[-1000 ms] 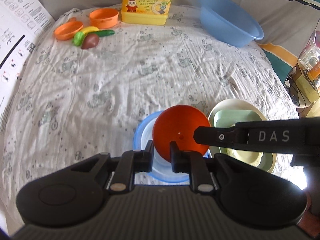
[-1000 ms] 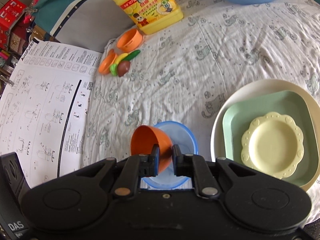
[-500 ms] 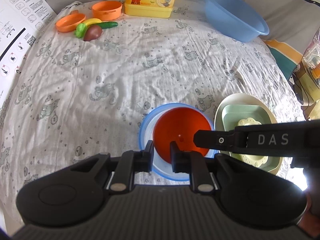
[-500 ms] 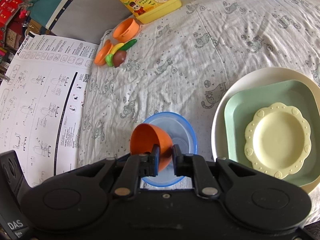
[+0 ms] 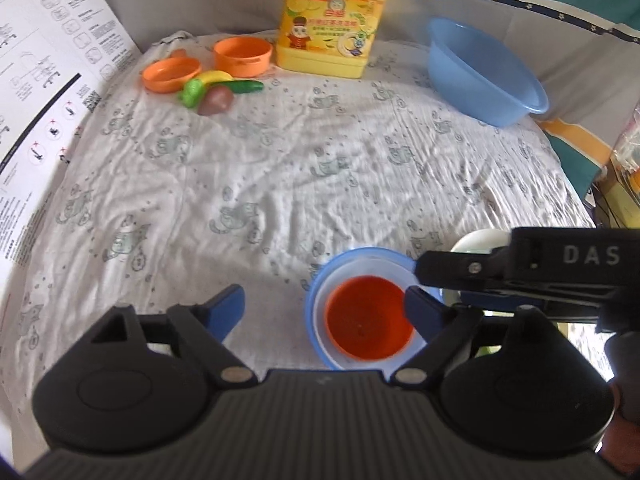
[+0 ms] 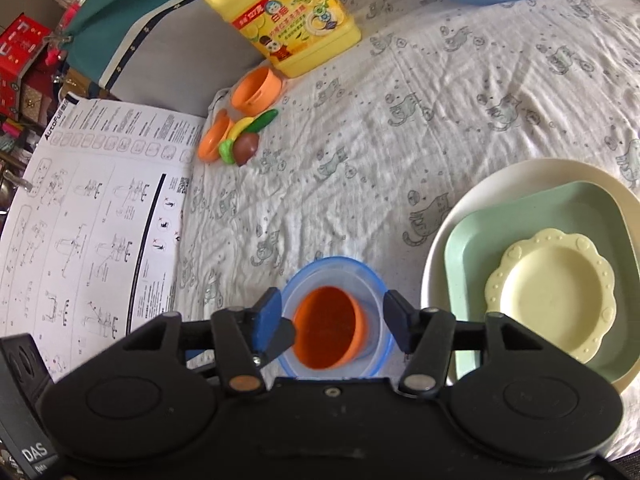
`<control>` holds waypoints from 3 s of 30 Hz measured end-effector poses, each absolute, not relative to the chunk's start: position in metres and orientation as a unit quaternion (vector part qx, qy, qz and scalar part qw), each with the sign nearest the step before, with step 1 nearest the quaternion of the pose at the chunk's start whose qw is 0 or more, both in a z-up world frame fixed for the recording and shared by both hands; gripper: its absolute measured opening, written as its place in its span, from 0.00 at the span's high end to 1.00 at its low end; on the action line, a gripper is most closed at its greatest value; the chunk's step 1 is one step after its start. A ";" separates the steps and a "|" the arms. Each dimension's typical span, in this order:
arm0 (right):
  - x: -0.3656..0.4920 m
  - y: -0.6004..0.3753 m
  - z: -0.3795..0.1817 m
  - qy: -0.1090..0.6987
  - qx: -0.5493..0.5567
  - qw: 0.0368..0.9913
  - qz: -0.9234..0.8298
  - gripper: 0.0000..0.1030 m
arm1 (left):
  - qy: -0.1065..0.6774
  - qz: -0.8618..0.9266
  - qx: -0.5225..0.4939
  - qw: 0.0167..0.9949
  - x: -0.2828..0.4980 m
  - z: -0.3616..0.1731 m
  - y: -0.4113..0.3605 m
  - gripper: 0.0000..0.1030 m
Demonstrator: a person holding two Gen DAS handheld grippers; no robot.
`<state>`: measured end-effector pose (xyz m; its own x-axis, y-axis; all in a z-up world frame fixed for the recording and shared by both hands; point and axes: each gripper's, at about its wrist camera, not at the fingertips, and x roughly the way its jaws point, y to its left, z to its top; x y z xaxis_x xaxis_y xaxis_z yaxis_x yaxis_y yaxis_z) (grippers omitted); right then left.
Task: Organize plates and bowls
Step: 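Lower the orange bowl into the clear bowl and open both tools, then close both tools on the rim of the blue-rimmed bowl holding the orange bowl, then lift the nested bowls with both tools and carry them over the plate stack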
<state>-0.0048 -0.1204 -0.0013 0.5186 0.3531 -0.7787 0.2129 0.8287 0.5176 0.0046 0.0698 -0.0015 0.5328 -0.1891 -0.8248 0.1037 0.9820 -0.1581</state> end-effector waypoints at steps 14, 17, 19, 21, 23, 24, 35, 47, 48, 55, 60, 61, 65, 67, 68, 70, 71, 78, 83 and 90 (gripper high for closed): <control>-0.019 -0.134 0.004 0.468 0.297 0.832 0.020 0.05 | 0.472 -0.079 -0.041 0.877 -0.003 -0.001 0.072 0.00; -0.023 -0.136 0.003 0.468 0.297 0.832 0.018 0.04 | 0.470 -0.077 -0.040 0.879 -0.006 -0.003 0.074 0.00; -0.026 -0.137 0.002 0.469 0.295 0.832 0.016 0.04 | 0.469 -0.075 -0.039 0.879 -0.009 -0.005 0.077 0.00; -0.030 -0.138 0.000 0.471 0.292 0.832 0.015 0.04 | 0.469 -0.072 -0.038 0.880 -0.012 -0.007 0.080 0.00; -0.033 -0.137 -0.003 0.474 0.289 0.831 0.016 0.04 | 0.468 -0.069 -0.038 0.880 -0.015 -0.011 0.084 0.00; -0.034 -0.136 -0.004 0.477 0.289 0.830 0.016 0.04 | 0.469 -0.068 -0.038 0.880 -0.017 -0.012 0.085 0.00; -0.032 -0.126 -0.013 0.490 0.263 0.831 0.030 0.07 | 0.471 -0.080 -0.047 0.877 -0.018 -0.026 0.086 0.00; -0.001 -0.116 -0.023 0.504 0.236 0.830 0.038 0.45 | 0.485 -0.093 -0.063 0.867 0.000 -0.038 0.080 0.12; 0.000 -0.114 -0.024 0.506 0.234 0.829 0.040 0.49 | 0.487 -0.095 -0.065 0.866 0.002 -0.039 0.079 0.13; 0.008 -0.108 -0.032 0.515 0.221 0.827 0.041 0.61 | 0.502 -0.112 -0.073 0.854 0.010 -0.051 0.075 0.36; 0.011 -0.102 -0.036 0.517 0.210 0.829 0.034 0.65 | 0.513 -0.119 -0.084 0.846 0.013 -0.060 0.074 0.58; 0.011 -0.100 -0.036 0.517 0.208 0.830 0.033 0.65 | 0.513 -0.119 -0.085 0.846 0.013 -0.060 0.075 0.63; 0.013 -0.096 -0.037 0.519 0.204 0.829 0.033 0.66 | 0.515 -0.125 -0.080 0.844 0.012 -0.061 0.073 0.74; 0.013 -0.092 -0.037 0.517 0.194 0.833 0.029 0.66 | 0.515 -0.122 -0.070 0.846 0.012 -0.060 0.071 0.75; 0.013 -0.090 -0.036 0.517 0.188 0.835 0.029 0.66 | 0.515 -0.120 -0.066 0.846 0.011 -0.060 0.070 0.75; 0.013 -0.088 -0.035 0.516 0.183 0.836 0.030 0.66 | 0.518 -0.115 -0.065 0.845 0.011 -0.060 0.071 0.75; 0.013 -0.086 -0.035 0.517 0.181 0.836 0.032 0.66 | 0.519 -0.114 -0.066 0.844 0.011 -0.059 0.073 0.75; 0.011 -0.082 -0.028 0.520 0.180 0.834 0.041 0.66 | 0.509 -0.110 -0.059 0.852 0.005 -0.042 0.076 0.75; 0.005 -0.083 -0.016 0.513 0.180 0.838 0.049 0.66 | 0.506 -0.108 -0.061 0.853 0.000 -0.030 0.077 0.75; -0.006 -0.096 0.004 0.494 0.197 0.845 0.050 0.66 | 0.493 -0.116 -0.058 0.860 -0.010 -0.009 0.070 0.75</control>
